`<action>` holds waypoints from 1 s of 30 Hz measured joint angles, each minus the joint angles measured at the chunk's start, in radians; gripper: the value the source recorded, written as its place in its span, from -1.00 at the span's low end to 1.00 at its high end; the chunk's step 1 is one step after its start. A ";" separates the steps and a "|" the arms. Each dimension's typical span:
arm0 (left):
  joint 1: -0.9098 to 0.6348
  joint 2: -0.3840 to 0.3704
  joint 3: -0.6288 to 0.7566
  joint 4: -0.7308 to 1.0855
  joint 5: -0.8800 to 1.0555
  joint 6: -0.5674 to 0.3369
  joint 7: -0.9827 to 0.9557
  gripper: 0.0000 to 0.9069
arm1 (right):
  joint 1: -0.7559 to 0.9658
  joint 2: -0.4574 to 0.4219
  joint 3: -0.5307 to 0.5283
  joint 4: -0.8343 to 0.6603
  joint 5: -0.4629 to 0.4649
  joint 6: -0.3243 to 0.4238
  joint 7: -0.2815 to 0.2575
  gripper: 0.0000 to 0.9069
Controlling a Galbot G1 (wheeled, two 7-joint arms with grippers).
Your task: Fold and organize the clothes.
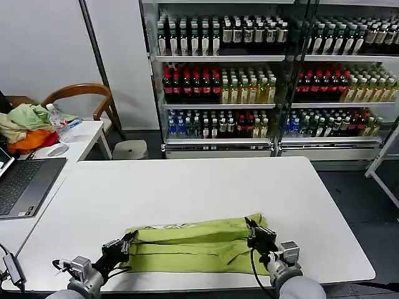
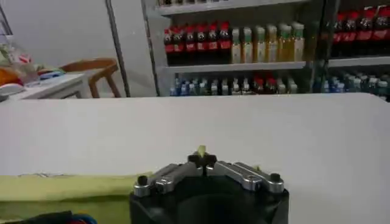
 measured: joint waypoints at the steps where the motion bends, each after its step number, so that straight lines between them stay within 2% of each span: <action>1: -0.001 -0.001 0.002 0.002 0.005 -0.001 -0.002 1.00 | -0.003 -0.001 -0.001 0.000 -0.002 -0.002 -0.002 1.00; 14: -0.003 -0.026 0.017 -0.046 0.043 -0.021 -0.091 1.00 | -0.046 -0.006 0.025 0.031 -0.053 0.009 -0.015 1.00; 30: -0.027 -0.102 0.132 -0.100 -0.067 0.086 -0.470 1.00 | -0.088 0.006 0.065 0.096 -0.151 0.035 -0.023 1.00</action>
